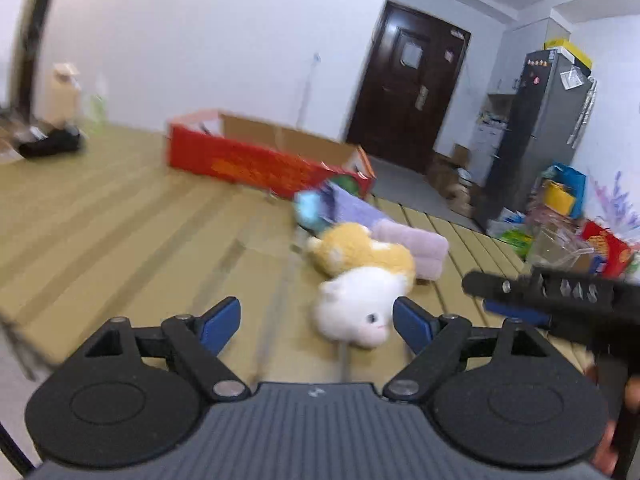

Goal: Collect trash
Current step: 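Grasp the yellow and white plush toy with both tools together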

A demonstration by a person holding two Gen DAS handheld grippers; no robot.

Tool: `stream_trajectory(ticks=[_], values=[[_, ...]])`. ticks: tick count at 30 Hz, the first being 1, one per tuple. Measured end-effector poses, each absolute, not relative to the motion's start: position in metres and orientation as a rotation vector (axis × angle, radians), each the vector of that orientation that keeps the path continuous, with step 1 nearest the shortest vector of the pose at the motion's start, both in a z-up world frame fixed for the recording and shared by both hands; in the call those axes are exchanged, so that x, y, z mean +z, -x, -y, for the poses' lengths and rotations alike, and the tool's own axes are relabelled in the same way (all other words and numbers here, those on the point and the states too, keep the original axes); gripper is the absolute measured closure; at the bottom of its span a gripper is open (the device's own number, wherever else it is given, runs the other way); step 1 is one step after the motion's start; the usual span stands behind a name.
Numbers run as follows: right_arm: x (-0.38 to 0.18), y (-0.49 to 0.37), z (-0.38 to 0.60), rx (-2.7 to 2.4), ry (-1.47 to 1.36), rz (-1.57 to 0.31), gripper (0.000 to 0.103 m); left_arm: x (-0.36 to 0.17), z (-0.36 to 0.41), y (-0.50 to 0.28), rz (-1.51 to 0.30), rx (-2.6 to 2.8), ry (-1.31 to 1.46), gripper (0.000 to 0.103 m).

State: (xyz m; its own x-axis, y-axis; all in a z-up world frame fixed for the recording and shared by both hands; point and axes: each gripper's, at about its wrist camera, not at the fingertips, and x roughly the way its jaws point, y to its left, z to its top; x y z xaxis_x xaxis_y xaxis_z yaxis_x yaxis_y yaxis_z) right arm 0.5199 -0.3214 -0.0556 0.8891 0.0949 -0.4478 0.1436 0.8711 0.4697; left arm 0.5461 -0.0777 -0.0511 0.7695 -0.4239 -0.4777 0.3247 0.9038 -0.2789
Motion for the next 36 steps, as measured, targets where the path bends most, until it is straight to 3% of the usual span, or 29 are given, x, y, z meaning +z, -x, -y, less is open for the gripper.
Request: stream_trajectory(ticks=[3,4,5,6,7,11,12,15,17,18,21,23,25,29,33,36], values=[[-0.060,-0.516,0.329,-0.088,-0.514,-0.479,0.065,-0.063,0.101,-0.580,-0.598,-0.354,0.176,0.020],[-0.060,-0.512,0.328,-0.091,-0.507,-0.478,0.065,-0.066,0.107,-0.588,-0.590,-0.364,0.182,0.026],[-0.060,-0.509,0.328,-0.095,-0.506,-0.466,0.065,-0.070,0.108,-0.590,-0.595,-0.380,0.189,0.036],[-0.062,-0.508,0.328,-0.100,-0.507,-0.454,0.065,-0.073,0.107,-0.587,-0.603,-0.420,0.217,0.061],[-0.061,-0.507,0.329,-0.102,-0.502,-0.449,0.065,-0.073,0.110,-0.581,-0.614,-0.469,0.243,0.066],[-0.062,-0.511,0.330,-0.094,-0.517,-0.458,0.065,-0.078,0.124,-0.547,-0.663,-0.536,0.307,0.072],[-0.063,-0.511,0.330,-0.080,-0.527,-0.467,0.065,-0.078,0.129,-0.538,-0.689,-0.571,0.309,0.070],[-0.061,-0.509,0.327,-0.025,-0.524,-0.483,0.063,-0.081,0.134,-0.525,-0.755,-0.674,0.323,0.033],[-0.061,-0.507,0.320,0.004,-0.457,-0.500,0.054,-0.076,0.125,-0.518,-0.739,-0.684,0.304,0.030],[-0.064,-0.509,0.318,0.016,-0.427,-0.517,0.042,-0.073,0.119,-0.517,-0.717,-0.676,0.284,0.030],[-0.076,-0.515,0.311,0.015,-0.353,-0.563,0.039,-0.065,0.099,-0.513,-0.674,-0.584,0.184,0.028],[-0.082,-0.517,0.306,0.022,-0.317,-0.555,0.042,-0.069,0.083,-0.505,-0.646,-0.472,0.114,0.028],[-0.083,-0.518,0.297,0.057,-0.268,-0.528,0.063,-0.076,0.066,-0.501,-0.622,-0.384,0.142,0.028],[-0.082,-0.513,0.276,0.075,-0.150,-0.512,0.070,-0.073,0.057,-0.507,-0.588,-0.315,0.133,0.028],[-0.061,-0.488,0.283,0.280,-0.163,-0.535,0.102,-0.065,0.051,-0.505,-0.536,-0.314,0.139,0.026],[-0.057,-0.467,0.285,0.306,-0.083,-0.508,0.099,-0.058,0.046,-0.496,-0.511,-0.347,0.150,0.019]])
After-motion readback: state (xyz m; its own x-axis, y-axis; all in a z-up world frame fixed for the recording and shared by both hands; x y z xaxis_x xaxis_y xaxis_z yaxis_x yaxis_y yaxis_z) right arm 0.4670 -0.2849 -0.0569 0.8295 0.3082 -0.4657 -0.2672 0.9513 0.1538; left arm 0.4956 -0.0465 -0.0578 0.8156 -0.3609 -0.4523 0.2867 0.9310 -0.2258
